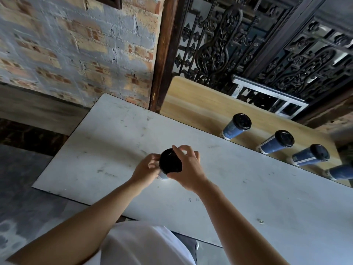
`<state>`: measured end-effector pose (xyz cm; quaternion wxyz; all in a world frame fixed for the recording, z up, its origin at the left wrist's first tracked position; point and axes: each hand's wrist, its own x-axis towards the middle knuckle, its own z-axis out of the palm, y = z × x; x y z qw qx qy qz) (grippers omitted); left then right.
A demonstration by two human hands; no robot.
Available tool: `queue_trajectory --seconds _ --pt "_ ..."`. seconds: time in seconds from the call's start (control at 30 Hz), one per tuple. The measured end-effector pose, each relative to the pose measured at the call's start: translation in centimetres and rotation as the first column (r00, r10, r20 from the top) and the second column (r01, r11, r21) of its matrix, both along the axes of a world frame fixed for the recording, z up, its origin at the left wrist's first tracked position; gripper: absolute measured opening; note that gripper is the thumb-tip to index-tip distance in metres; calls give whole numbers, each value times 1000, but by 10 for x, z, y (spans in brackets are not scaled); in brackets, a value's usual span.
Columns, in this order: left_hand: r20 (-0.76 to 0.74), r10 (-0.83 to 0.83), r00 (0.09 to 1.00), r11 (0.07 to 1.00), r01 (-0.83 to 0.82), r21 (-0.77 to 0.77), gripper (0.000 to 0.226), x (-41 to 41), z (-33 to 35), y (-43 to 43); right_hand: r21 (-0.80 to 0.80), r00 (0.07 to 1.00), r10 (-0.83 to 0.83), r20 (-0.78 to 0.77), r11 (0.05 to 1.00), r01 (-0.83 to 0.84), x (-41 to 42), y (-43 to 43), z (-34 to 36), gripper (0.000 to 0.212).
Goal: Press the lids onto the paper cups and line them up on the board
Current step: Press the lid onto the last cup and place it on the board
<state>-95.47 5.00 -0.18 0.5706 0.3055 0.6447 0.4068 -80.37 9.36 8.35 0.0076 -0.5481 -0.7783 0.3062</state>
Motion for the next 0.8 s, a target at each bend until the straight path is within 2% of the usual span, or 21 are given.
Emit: queue_trajectory --seconds 0.07,0.13,0.2,0.27,0.33,0.4,0.43,0.47,0.53,0.6,0.8 --pt "155 157 975 986 -145 -84 19 0 14 4 -24 989 -111 -100 994 109 1 -2 -2 83" --pt "162 173 972 983 -160 -88 19 4 18 7 -31 980 -134 -144 991 131 2 -6 -4 82" --pt "143 158 977 986 -149 -73 29 8 17 7 -21 979 -126 -160 992 124 3 -10 -8 79" --pt "133 180 975 982 -171 -75 34 10 14 8 -37 949 -194 -248 981 191 4 -10 -15 68" --pt "131 177 975 983 -171 -62 35 8 13 9 -127 836 -386 -390 922 366 7 -7 -23 46" --pt "127 172 977 985 -169 -34 29 7 14 10 -379 608 -645 -464 764 522 8 -3 -28 25" --pt "118 173 978 985 -172 -21 26 8 14 10 -516 488 -744 -457 668 536 8 -3 -28 17" --pt "97 175 980 984 -176 -5 24 8 15 10 -609 416 -803 -426 595 524 8 -5 -28 16" --pt "42 178 983 983 -179 28 22 10 15 11 -686 395 -844 -363 529 500 7 -10 -29 23" --pt "1 166 986 984 -165 63 24 8 16 10 -714 365 -859 -359 505 485 6 -14 -31 27" --pt "-68 88 994 982 -75 175 39 -1 12 11 -728 331 -852 -406 520 447 6 -16 -35 29"
